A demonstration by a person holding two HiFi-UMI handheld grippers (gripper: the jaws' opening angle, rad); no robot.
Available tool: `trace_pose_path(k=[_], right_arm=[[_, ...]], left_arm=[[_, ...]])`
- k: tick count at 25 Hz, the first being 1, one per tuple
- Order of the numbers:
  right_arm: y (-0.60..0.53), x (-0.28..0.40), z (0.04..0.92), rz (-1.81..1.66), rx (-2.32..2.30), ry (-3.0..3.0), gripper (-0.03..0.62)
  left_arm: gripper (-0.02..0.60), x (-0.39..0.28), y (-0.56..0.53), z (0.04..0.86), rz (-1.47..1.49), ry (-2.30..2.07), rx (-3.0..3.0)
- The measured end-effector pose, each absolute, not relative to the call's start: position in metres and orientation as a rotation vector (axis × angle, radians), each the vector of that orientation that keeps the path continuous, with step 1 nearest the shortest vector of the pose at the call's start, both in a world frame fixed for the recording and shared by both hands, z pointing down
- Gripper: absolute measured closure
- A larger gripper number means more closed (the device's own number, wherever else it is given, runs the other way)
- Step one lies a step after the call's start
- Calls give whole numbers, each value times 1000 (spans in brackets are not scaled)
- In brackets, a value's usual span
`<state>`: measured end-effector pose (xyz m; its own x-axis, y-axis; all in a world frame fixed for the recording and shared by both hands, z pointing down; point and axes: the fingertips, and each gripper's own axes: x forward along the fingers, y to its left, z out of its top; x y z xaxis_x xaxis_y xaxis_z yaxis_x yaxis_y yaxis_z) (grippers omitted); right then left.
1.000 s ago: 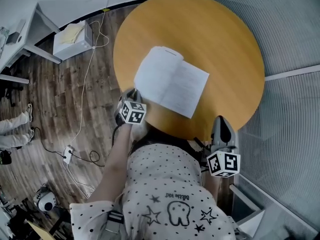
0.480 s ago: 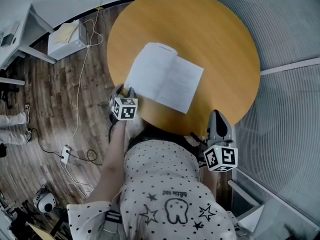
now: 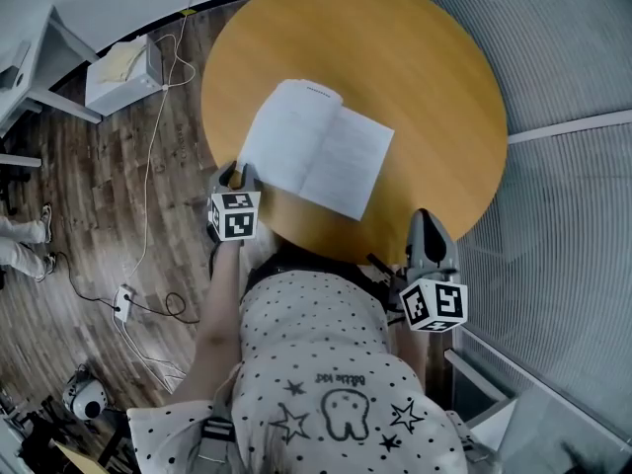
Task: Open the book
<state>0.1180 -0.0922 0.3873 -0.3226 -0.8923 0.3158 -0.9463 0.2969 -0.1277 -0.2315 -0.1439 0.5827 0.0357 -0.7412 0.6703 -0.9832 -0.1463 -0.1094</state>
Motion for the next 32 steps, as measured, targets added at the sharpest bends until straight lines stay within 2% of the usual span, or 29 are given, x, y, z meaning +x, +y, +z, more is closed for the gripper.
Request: trace_pose_path(k=[9, 21, 32], right_arm=[[-95, 108, 374, 401, 1700, -2395, 589], [-76, 114, 351, 354, 1753, -2369, 589], [-61, 116, 342, 338, 1799, -2369, 589]], left_arm=[[571, -215, -166, 520, 703, -1774, 2090], [572, -177, -164, 405, 424, -1761, 2354], [572, -152, -153, 350, 270, -1727, 2524]])
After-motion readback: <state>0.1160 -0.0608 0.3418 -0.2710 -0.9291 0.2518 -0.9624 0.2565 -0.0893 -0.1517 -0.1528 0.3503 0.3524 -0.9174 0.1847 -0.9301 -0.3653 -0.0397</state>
